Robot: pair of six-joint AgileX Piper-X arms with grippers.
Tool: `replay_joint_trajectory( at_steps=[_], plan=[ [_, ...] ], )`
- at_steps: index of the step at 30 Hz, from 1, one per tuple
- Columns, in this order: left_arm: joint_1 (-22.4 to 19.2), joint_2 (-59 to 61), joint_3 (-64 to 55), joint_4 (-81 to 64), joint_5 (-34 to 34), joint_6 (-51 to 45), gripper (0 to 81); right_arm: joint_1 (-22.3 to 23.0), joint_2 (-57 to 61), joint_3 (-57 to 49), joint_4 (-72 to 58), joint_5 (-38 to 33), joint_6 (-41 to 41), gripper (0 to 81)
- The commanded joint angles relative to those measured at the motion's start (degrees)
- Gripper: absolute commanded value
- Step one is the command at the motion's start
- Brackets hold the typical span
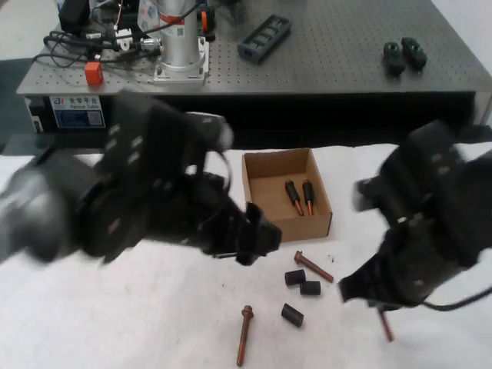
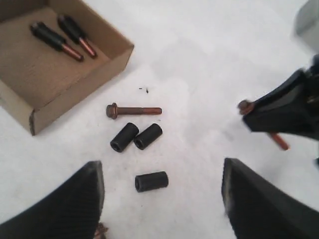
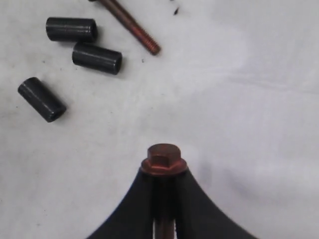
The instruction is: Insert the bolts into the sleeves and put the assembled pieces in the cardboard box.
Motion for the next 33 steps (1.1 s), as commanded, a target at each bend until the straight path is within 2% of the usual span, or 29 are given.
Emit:
replay_joint_trajectory(
  at_steps=[1,8,10,14,21,27,30,33],
  plan=[
    [-1.18,6.53,-8.29,9.15,0.32,11.08,48.2,-3.84,-8.16,2.08,4.1,-0.09,-1.03,0.5],
    [-5.53,18.99,-21.3,22.64,-3.19,40.62,47.5,-11.5,-20.87,10.0,9.15,-0.2,-3.52,0.5],
    [-7.14,21.36,-22.69,23.98,-3.76,45.71,44.3,-13.56,-23.88,11.94,10.26,-0.53,-3.82,0.5],
    [-10.31,24.34,-23.11,24.06,-9.96,54.16,41.0,-16.06,-27.9,13.84,12.29,-2.6,-5.08,0.5],
    [-13.73,28.4,-23.11,22.25,-19.21,59.42,41.1,-16.74,-30.38,14.14,12.09,-4.59,-6.62,0.5],
    [-13.93,30.39,-23.11,21.09,-21.21,59.42,40.5,-16.74,-30.38,14.14,12.09,-5.63,-7.51,0.5],
    [-13.93,30.37,-23.11,20.99,-21.21,59.42,33.0,-16.74,-30.38,14.14,12.09,-5.63,-8.17,0.5],
    [-14.01,30.37,-23.11,21.16,-21.21,59.3,17.5,-16.74,-30.38,14.14,12.09,-5.63,-8.36,0.5]
  ],
)
